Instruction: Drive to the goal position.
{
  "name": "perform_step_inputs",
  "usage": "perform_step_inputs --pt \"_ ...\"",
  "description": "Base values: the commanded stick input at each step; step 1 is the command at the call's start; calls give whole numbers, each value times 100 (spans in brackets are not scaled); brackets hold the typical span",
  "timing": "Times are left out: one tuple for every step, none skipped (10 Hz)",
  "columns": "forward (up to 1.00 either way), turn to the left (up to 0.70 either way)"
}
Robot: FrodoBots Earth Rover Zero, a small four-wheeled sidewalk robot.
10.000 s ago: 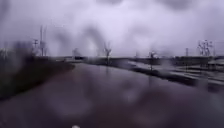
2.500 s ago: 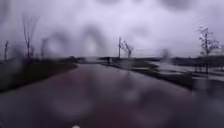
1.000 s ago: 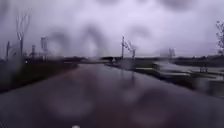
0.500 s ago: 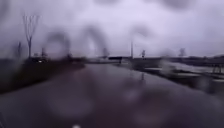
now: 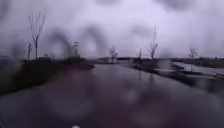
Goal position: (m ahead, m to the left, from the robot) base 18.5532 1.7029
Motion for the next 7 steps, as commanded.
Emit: perform_step_inputs --pt "70 0" --pt "70 0" --pt "70 0" --pt "70 0" --pt "70 0" --pt "70 0" --pt "70 0"
